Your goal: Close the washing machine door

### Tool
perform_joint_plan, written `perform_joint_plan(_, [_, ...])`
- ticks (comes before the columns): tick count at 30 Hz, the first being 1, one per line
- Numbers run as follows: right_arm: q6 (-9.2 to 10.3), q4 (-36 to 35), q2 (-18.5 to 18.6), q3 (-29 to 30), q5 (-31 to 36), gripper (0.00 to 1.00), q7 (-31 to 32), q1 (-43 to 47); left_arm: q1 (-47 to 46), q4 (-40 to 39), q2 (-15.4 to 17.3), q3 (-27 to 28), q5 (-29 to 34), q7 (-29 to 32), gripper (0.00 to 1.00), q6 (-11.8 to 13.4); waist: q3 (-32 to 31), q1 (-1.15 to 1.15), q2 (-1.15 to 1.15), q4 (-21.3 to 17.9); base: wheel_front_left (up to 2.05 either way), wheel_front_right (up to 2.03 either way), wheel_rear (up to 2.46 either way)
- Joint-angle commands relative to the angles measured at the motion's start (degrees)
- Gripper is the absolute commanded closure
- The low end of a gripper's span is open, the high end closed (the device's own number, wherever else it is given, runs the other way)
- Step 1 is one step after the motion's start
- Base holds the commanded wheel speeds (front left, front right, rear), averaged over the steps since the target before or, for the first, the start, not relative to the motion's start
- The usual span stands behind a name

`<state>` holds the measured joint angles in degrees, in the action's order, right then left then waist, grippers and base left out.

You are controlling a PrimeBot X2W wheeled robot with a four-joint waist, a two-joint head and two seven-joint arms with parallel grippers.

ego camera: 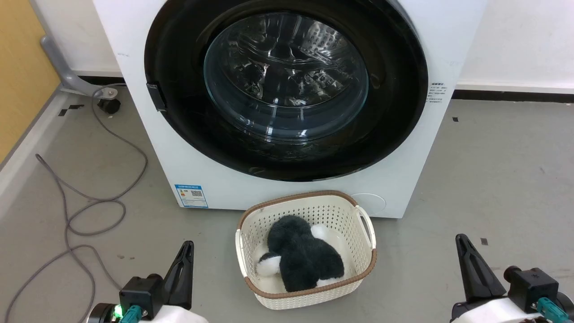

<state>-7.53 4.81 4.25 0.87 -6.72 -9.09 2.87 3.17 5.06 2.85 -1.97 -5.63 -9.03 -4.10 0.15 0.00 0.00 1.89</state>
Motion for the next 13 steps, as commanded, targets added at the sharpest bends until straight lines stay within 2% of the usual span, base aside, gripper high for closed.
perform_joint_plan(1, [0.02, -0.53, -0.34, -0.08, 0.73, 1.0, 0.39, -0.98, -1.04, -0.43, 0.01, 0.18, 0.51, 0.35, 1.0, 0.43, 0.0, 0.0, 0.0, -0.03, 0.0, 0.0, 0.0])
perform_joint_plan(13, [0.02, -1.22, -0.51, -0.21, 1.7, 1.0, 1.8, -1.28, -1.39, -1.18, 0.01, 0.47, 1.34, 1.76, 1.0, 1.02, -0.03, 0.0, 0.0, -0.33, 0.0, 0.0, 0.0])
